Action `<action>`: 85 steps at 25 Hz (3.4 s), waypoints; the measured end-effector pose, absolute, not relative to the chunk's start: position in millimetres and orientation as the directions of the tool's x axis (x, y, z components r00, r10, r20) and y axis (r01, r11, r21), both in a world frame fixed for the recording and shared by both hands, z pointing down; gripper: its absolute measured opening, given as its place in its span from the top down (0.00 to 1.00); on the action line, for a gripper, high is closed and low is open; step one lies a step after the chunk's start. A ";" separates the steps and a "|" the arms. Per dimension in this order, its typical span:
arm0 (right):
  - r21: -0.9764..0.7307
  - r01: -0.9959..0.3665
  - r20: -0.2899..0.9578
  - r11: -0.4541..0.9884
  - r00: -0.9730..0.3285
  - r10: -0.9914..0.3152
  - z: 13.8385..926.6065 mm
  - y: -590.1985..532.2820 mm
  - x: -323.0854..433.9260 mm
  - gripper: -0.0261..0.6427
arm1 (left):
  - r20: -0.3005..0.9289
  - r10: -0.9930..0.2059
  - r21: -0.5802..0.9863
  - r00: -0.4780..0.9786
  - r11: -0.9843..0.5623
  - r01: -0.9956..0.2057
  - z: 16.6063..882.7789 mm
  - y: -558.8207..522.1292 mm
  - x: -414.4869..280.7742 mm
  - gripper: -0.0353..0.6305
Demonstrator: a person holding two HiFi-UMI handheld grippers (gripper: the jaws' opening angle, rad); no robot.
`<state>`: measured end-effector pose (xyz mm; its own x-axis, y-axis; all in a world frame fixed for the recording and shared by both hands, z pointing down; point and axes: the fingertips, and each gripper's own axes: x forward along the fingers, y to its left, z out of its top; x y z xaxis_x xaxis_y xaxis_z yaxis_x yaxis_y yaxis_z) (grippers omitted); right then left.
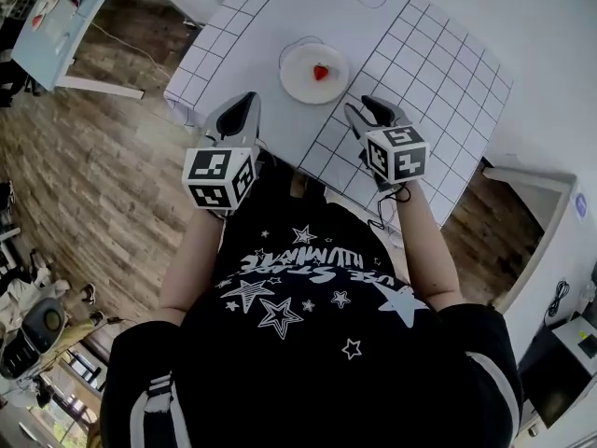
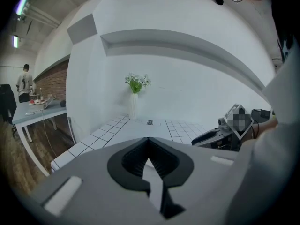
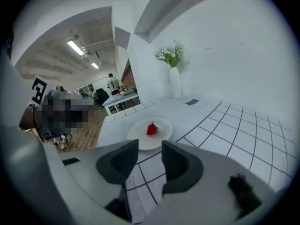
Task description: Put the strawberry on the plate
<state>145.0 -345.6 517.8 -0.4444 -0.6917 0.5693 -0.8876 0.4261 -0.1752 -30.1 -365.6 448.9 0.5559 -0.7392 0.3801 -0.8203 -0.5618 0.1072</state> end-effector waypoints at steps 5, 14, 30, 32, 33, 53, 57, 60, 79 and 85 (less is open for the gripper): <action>-0.240 -0.868 0.577 0.435 -0.488 -0.655 511.9 -385.0 177.6 0.72 | 0.447 -0.735 0.111 0.509 -0.519 -0.847 442.8 -396.4 3.8 0.93; -0.246 -0.870 0.581 0.428 -0.485 -0.654 516.2 -362.8 169.3 0.81 | 0.441 -0.726 0.131 0.527 -0.529 -0.839 451.8 -369.2 1.3 0.93; -0.255 -0.857 0.536 0.449 -0.511 -0.671 478.5 -290.6 117.2 0.94 | 0.388 -0.781 0.152 0.489 -0.469 -0.870 430.6 -273.6 -59.1 0.93; -0.263 -0.857 0.532 0.444 -0.512 -0.674 476.3 -274.1 111.8 0.94 | 0.378 -0.788 0.149 0.485 -0.466 -0.872 426.6 -257.4 -66.5 0.93; -0.264 -0.858 0.531 0.441 -0.511 -0.676 475.7 -264.9 108.9 0.94 | 0.374 -0.791 0.149 0.483 -0.463 -0.874 425.1 -248.7 -70.0 0.93; -0.194 -0.888 0.517 0.417 -0.454 -0.726 450.6 -59.1 66.3 0.94 | 0.284 -0.784 0.173 0.552 -0.524 -0.834 404.9 -59.6 -112.8 0.93; -0.174 -0.901 0.535 0.397 -0.425 -0.730 448.4 -37.5 72.5 0.94 | 0.272 -0.775 0.182 0.571 -0.541 -0.821 402.3 -46.1 -114.4 0.93; -0.169 -0.908 0.526 0.385 -0.413 -0.744 439.4 -33.1 78.2 0.94 | 0.256 -0.779 0.196 0.572 -0.538 -0.820 398.2 -40.4 -114.6 0.93; -0.203 -0.883 0.507 0.423 -0.464 -0.726 437.3 21.6 129.5 0.94 | 0.270 -0.800 0.189 0.536 -0.502 -0.844 394.3 22.6 -58.0 0.93; -0.230 -0.873 0.496 0.429 -0.485 -0.720 440.0 55.4 144.1 0.94 | 0.290 -0.806 0.165 0.516 -0.489 -0.857 395.4 56.5 -47.7 0.93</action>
<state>144.1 55.4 440.0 -0.4845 -0.7204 0.4962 -0.8735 0.4292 -0.2299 -47.7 56.5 395.4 0.5161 -0.8058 0.2904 -0.8565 -0.4890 0.1652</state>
